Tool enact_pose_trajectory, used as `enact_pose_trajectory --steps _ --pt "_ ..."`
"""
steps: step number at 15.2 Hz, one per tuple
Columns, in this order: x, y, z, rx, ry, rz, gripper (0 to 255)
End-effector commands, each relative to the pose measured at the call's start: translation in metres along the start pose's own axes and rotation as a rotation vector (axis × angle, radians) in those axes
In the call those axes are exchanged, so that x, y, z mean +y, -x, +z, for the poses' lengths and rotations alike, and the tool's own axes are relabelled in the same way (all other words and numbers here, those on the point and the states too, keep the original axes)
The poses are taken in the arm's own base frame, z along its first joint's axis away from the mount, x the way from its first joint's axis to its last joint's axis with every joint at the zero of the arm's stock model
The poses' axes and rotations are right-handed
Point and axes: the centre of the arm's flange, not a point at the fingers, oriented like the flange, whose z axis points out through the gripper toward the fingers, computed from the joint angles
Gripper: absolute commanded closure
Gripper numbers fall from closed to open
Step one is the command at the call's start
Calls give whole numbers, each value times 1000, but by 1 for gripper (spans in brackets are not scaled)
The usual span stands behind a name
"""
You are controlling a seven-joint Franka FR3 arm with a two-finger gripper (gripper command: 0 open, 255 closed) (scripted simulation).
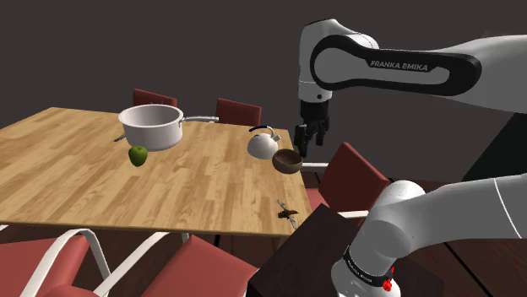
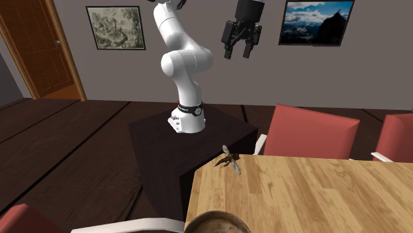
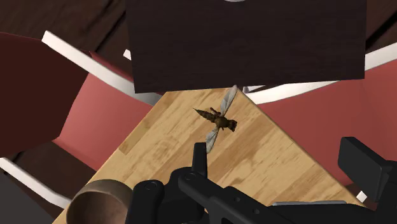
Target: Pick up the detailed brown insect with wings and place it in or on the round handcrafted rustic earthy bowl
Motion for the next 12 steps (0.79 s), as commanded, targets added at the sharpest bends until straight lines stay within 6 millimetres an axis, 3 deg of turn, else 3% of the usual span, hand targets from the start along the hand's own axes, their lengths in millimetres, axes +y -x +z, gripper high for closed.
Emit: enact_pose_trajectory --steps 1,12 --pt "0 0 0 0 0 0 0" --pt "11 -16 142 102 18 -179 0"
